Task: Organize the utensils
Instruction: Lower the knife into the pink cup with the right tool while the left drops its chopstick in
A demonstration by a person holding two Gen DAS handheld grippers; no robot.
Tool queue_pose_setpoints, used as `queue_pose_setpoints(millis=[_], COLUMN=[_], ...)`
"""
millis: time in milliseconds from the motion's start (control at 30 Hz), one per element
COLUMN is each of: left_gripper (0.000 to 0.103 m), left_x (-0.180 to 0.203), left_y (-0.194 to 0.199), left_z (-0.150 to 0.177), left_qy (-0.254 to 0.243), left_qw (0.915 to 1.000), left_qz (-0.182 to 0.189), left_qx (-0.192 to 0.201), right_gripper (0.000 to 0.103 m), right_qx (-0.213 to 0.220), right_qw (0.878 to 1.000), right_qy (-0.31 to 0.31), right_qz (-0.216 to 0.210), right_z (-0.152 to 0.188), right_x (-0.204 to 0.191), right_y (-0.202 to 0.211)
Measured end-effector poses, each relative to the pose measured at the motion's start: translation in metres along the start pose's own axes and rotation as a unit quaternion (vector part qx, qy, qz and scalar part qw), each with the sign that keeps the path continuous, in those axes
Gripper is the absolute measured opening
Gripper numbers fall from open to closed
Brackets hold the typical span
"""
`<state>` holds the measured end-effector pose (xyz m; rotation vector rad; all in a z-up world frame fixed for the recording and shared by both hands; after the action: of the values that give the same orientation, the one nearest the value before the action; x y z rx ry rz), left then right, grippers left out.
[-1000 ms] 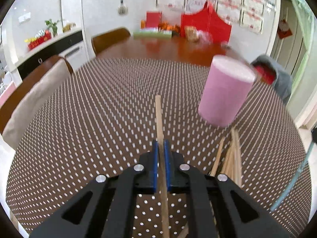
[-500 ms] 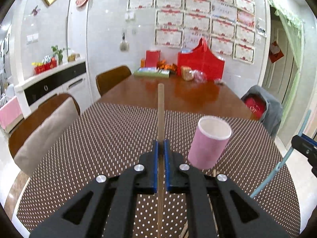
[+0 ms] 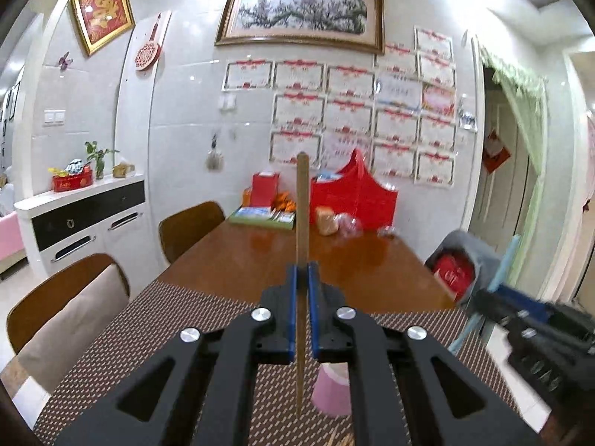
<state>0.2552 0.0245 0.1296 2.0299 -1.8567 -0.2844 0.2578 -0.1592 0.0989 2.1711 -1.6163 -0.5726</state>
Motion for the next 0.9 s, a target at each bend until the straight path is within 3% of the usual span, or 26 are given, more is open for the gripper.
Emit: queue_pose_setpoints(millis=[167,367,533,733,833,900], left_gripper=[0.006,0.006,0.006,0.008,0.038,0.040], left_x=[0.011,0.017,0.017,0.017,0.016,0.014], left_y=[-0.014,-0.047,-0.082,-0.119,-0.130,-0.132], left_z=[-0.024,-0.033,-0.023,0.016,0.037,0.047], left_qy=[0.014,0.033,0.037,-0.003,-0.032,-0.045], left_qw=[0.9994,0.9986,0.9984,0.9959,0.9925,0.9916], left_qz=[0.021,0.039,0.035,0.031,0.029,0.020], left_qx=[0.023,0.012,-0.025,-0.085,-0.114,-0.119], right_gripper=[0.024,0.024,0.024,0.024,0.025,0.025], right_qx=[0.004,-0.008,-0.036,-0.118,-0.147,-0.146], right_qw=[1.000,1.000,0.999,0.993,0.988,0.989], right_qy=[-0.015,-0.025,-0.023,-0.004,0.005,0.006], right_qz=[-0.004,-0.005,-0.009,-0.032,-0.039,-0.030], right_z=[-0.025,-0.034,-0.024,0.015,0.032,0.035], right_x=[-0.002,0.003,0.004,0.002,0.003,0.005], right_y=[-0.024,-0.053,-0.080,-0.123,-0.135,-0.133])
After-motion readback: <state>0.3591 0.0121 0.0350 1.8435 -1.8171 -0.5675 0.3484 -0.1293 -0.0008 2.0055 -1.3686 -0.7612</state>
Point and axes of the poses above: each gripper's, at about its wrist camera, not at the fingertips, and y roughly against the way its jaws point, x to its right, z to its underside, the point moved 5 cm from there along -y, roughly the way its jaws point, and after that the axes turned 9 degrees about -x, right-handed, at the moved point
